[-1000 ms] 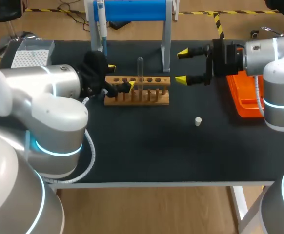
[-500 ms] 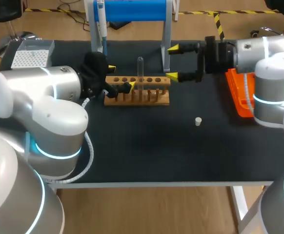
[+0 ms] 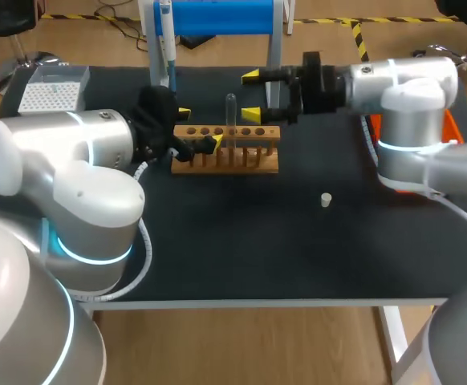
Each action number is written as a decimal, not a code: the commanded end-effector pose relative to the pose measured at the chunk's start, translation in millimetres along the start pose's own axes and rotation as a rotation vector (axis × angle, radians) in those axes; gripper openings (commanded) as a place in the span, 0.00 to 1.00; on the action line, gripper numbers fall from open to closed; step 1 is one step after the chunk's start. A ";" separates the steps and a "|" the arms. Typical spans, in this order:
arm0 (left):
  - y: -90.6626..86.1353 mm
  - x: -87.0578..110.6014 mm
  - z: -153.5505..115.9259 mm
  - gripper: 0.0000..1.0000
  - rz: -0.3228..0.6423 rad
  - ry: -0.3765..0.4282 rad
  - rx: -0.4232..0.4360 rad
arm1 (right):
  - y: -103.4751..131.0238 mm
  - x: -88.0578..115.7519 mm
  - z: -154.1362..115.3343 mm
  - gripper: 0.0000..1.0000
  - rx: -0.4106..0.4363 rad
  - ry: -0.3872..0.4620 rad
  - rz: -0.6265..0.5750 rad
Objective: Invert the test tube, pick up the pipette, mount the tip to pipette, aspirate from beaker and dispense into the tube, eject the tip, return the pipette, and cap with the stopper.
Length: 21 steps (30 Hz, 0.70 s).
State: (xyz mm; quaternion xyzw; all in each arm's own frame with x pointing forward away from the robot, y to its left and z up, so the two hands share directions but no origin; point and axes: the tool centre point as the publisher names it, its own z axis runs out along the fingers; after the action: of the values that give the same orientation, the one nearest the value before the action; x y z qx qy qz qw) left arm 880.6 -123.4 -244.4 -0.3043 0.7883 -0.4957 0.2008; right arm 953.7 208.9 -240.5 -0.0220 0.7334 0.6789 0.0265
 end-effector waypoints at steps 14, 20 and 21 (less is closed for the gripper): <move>-0.6 -0.3 0.4 1.00 0.000 0.004 -0.003 | -23.5 -8.5 29.7 1.00 -0.034 0.099 0.033; -0.6 -0.3 0.4 1.00 0.000 0.004 -0.003 | -29.6 -5.3 32.1 1.00 -0.029 0.053 0.045; -0.6 -0.3 0.4 1.00 0.000 0.004 -0.003 | -30.2 -5.2 32.4 1.00 -0.034 0.046 0.046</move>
State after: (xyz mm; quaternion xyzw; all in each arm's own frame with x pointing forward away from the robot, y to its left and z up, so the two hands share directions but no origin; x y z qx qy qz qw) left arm 879.9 -123.6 -244.5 -0.3045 0.7881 -0.4956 0.2015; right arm 965.8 236.3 -270.0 -0.0278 0.7254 0.6877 -0.0149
